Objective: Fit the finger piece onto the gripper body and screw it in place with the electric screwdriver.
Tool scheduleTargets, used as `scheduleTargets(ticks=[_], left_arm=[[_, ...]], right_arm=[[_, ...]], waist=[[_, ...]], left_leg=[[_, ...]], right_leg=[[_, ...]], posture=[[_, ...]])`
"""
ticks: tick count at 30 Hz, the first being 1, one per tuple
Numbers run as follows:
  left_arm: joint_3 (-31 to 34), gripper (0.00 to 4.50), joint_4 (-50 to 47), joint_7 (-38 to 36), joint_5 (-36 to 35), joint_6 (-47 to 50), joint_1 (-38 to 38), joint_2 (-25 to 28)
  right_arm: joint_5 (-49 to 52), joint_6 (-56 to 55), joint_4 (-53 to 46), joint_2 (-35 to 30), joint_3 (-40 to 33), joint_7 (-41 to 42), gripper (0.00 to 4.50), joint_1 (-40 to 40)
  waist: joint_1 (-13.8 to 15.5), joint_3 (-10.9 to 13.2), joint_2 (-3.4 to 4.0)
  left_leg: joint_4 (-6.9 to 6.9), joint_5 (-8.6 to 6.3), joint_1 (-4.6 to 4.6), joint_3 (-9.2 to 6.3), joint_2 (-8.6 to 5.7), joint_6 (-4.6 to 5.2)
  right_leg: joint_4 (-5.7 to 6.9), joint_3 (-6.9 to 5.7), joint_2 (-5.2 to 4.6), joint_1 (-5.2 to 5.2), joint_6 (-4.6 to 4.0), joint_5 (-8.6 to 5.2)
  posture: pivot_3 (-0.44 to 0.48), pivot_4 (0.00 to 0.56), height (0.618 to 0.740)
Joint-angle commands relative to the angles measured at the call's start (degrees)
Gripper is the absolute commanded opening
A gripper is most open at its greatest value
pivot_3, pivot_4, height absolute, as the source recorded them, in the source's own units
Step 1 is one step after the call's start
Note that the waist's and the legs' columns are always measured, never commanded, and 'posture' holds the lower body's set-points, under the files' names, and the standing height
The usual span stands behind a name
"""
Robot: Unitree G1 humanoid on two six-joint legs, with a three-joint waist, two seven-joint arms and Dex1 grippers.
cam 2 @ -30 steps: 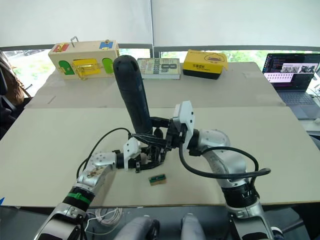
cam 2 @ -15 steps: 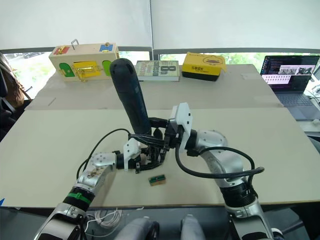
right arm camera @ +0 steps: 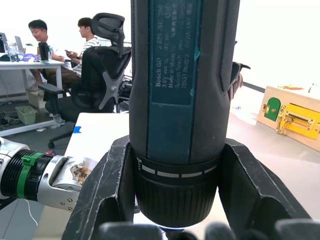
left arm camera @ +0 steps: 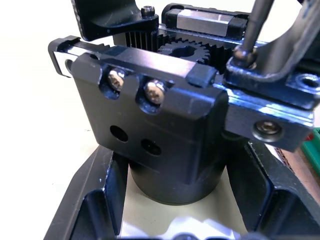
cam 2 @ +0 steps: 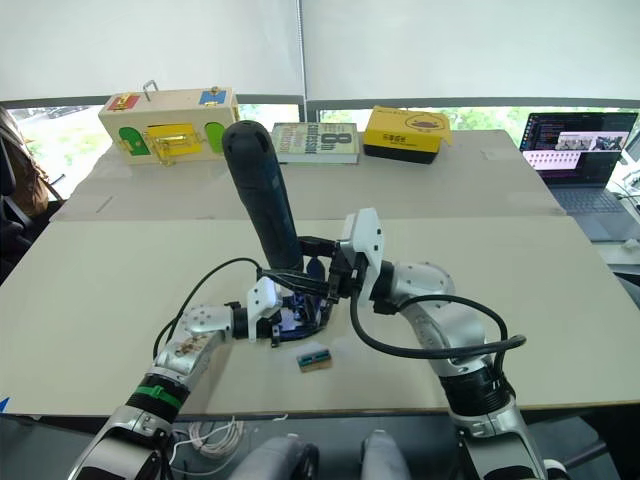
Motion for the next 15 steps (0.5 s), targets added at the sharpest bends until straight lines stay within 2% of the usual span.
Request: scheduleTargets(ticks=[1,9,12,15], left_arm=[[-0.56,2.32,-0.82,-1.06,-0.33,-0.95,0.38,-0.18],[-0.78,2.32,-0.16,-0.93,0.17,-0.91,0.50,0.16],[-0.99,2.32,0.29,-0.73,0.64,-0.82,0.51,0.30],[-1.09,2.32,0.72,-0.35,1.11,-0.68,0.48,0.41]], right_arm=[[-2.30,1.94,3.50,-0.99,1.96,0.67,1.90,1.95],[2.63,0.12,-1.54,-0.10,-2.71,1.94,1.90,-1.15],[4.08,-0.41,-2.93,-0.48,-4.44,2.72,1.90,-2.54],[5.93,-0.32,-4.22,-0.79,-5.79,3.62,1.90,-3.62]], waist=[[0.01,0.00,0.00],[0.02,0.01,0.00],[0.10,0.02,-0.01],[0.10,0.04,-0.02]], left_leg=[[0.00,0.00,0.00,0.00,0.00,0.00],[-0.01,-0.01,-0.18,0.00,0.00,0.00],[-0.01,0.00,-0.37,0.00,-0.01,0.00],[-0.01,0.00,-0.55,0.00,-0.03,0.00]], right_leg=[[0.00,0.00,0.00,0.00,0.00,0.00],[-0.01,0.00,-0.01,-0.13,0.23,-0.14],[0.01,0.01,-0.01,-0.42,-0.15,0.09],[0.03,0.01,-0.01,-0.61,-0.18,0.11]], posture=[[0.000,0.150,0.740],[0.000,0.150,0.740],[0.000,0.150,0.740],[0.000,0.150,0.740]])
